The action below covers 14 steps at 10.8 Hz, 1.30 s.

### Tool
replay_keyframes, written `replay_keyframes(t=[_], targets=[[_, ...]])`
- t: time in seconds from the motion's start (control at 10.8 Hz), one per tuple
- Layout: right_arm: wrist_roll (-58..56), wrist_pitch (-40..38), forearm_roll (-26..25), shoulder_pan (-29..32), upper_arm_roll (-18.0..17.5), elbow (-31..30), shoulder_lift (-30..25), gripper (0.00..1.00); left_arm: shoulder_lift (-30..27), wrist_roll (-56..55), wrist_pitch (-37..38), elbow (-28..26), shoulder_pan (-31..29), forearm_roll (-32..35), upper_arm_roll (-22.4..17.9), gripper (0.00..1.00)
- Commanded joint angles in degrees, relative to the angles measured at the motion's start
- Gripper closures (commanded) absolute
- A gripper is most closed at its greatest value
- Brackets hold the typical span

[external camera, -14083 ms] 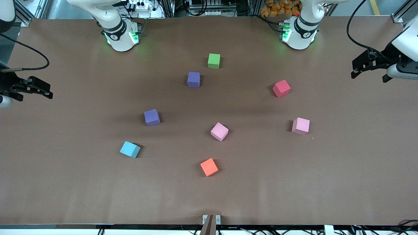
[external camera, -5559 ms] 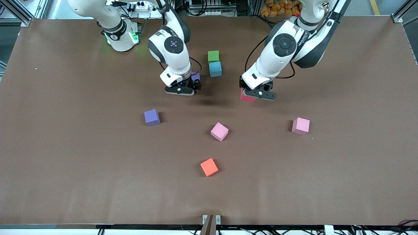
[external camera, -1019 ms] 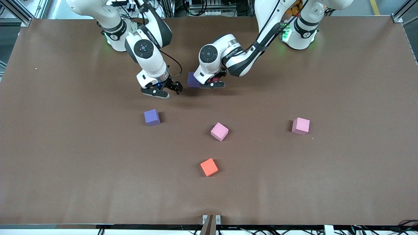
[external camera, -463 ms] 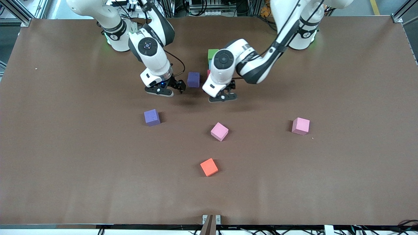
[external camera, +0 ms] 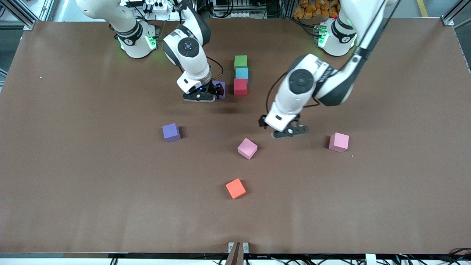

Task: Arrange blocks into number 1

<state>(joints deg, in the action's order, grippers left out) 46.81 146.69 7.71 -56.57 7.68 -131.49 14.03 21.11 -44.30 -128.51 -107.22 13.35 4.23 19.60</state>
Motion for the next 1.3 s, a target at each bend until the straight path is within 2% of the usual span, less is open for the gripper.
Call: replay_keyframes(t=[0.0,0.19,0.37,0.74,1.02,1.11,1.2], targets=[[0.0,1.0,0.6,-1.6,0.2,1.2,2.2,0.0,-1.0,1.7,0.4,-1.8,-4.0,1.2,0.5,0.0],[0.0,1.7,0.6,-2.3,0.2,1.2,2.8,0.0,0.5,2.9,0.4,-2.0,-4.6,3.7,-1.6,0.0],[0.0,1.7,0.6,-3.6,0.2,1.2,3.4,0.0,1.0,7.4,0.4,-1.9,-6.8,5.6,-2.0,0.0],[0.1,1.6,0.6,-4.9,0.0,0.8,4.0,0.0,1.0,24.5,0.4,-1.9,-12.1,5.7,-2.6,0.0],[0.7,1.6,0.6,-5.9,-0.1,0.5,4.7,0.0,1.0,35.0,0.4,-1.8,-13.6,5.6,-5.3,0.0],[0.7,1.6,0.6,-6.0,-0.1,0.4,4.8,0.11,1.0,36.6,0.4,-1.8,-13.7,5.6,-6.3,0.0],[1.7,1.6,0.6,-6.0,-0.2,0.2,4.8,0.26,1.0,36.3,0.4,-1.3,-13.7,5.2,-6.4,0.0]])
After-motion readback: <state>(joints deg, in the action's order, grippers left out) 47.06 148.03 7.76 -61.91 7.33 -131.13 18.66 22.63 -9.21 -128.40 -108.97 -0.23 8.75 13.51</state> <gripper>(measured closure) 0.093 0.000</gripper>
